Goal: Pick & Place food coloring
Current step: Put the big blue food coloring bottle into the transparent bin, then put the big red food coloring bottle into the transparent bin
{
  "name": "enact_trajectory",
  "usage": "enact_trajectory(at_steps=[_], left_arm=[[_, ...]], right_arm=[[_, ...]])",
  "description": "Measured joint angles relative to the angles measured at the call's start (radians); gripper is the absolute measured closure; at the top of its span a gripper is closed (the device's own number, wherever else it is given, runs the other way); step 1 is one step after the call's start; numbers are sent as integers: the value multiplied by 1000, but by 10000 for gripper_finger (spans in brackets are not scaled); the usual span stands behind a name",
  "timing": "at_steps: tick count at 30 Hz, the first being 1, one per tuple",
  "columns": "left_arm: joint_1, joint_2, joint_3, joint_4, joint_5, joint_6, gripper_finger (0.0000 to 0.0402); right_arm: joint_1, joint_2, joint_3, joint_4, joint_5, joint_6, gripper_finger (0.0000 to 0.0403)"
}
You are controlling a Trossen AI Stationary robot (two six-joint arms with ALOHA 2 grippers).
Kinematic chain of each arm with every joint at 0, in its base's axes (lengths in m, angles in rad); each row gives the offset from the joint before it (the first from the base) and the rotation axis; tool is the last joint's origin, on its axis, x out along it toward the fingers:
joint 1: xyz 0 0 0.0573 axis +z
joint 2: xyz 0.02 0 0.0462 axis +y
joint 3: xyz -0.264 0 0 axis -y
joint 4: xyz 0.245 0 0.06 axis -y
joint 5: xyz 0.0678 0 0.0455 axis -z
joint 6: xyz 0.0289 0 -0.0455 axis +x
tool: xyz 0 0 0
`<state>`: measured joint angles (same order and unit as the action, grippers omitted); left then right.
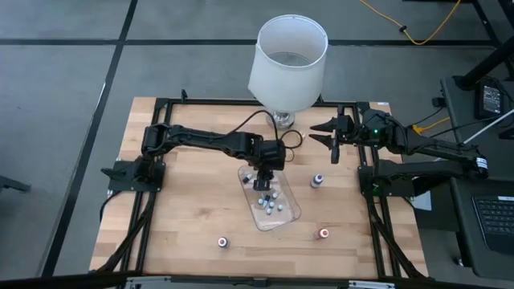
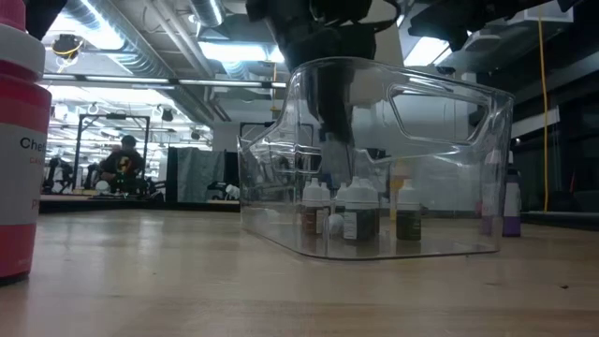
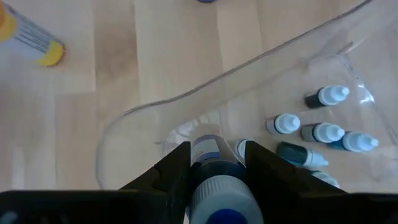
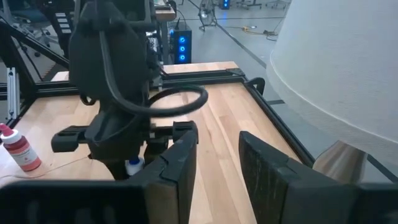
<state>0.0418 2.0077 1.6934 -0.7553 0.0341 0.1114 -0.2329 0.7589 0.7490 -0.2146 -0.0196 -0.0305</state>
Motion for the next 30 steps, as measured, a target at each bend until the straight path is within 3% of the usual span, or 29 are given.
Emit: enact_trajectory(at_steps=[12,20,30], left_arm=[[0,4,-55,58,1,2,271],[1,4,-56,58,-8,-12,219],[2,4,-56,72,-67,-20,216]], right_arm=[[0,0,0,0,0,-3,280],[0,0,0,-1,0,-8,280],[0,0,0,-35,-8,-8,280]])
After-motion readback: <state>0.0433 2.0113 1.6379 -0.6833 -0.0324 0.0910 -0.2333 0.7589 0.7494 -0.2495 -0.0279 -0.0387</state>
